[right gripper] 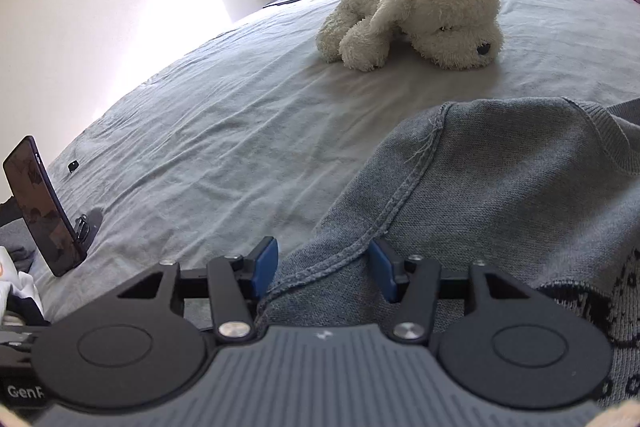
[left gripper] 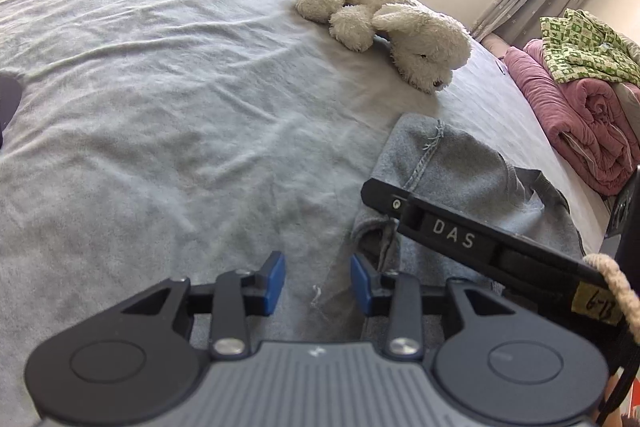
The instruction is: Fold clothes
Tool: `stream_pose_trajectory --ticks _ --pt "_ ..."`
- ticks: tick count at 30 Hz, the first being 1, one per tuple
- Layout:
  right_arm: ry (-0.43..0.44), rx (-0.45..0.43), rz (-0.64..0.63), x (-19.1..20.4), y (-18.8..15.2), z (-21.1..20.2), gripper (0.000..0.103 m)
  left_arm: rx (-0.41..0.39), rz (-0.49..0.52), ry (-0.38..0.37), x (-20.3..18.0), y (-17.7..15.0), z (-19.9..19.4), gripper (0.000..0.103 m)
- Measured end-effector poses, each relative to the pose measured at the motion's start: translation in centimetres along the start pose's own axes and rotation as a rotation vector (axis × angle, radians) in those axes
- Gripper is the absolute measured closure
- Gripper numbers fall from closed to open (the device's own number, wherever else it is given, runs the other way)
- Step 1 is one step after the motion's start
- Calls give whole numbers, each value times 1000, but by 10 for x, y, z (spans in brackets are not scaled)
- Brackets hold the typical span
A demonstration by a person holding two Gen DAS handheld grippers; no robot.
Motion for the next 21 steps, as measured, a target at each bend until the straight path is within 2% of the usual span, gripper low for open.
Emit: stream_pose_trajectory --ticks 1,2,5,9,12,14,16,21 --pt "-37 -4 -42 2 -2 0 85 -6 13 4 -1 -1 1 65" --pt "-71 -7 -83 2 -4 0 95 -11 24 7 -2 -2 1 65" --pt "-59 -26 -17 -13 -7 -6 98 -25 53 5 -3 -4 1 65" --pt "126 -94 327 -68 -18 -24 98 -34 69 -11 -1 -5 2 65" --pt "241 -91 527 -113 -35 -33 98 -34 82 -28 -1 -5 3 64" --pt "272 -73 560 -130 -38 -36 99 -29 78 -44 -1 -4 3 63" --pt "253 -58 515 -136 -34 -42 98 -18 58 -82 -1 -3 6 62" --pt "199 -18 450 -138 -34 -46 101 10 -30 -197 -12 8 32 47"
Point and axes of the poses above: each gripper's, at about its wrist camera, not at the fingertips, and z roughly the way its jaws point, x to its left, y to its top, the point moved 1 cm from there along z, roughly the way its jaws point, and after that the axes turned 5 degrees about -z, right-handed, at the moved point
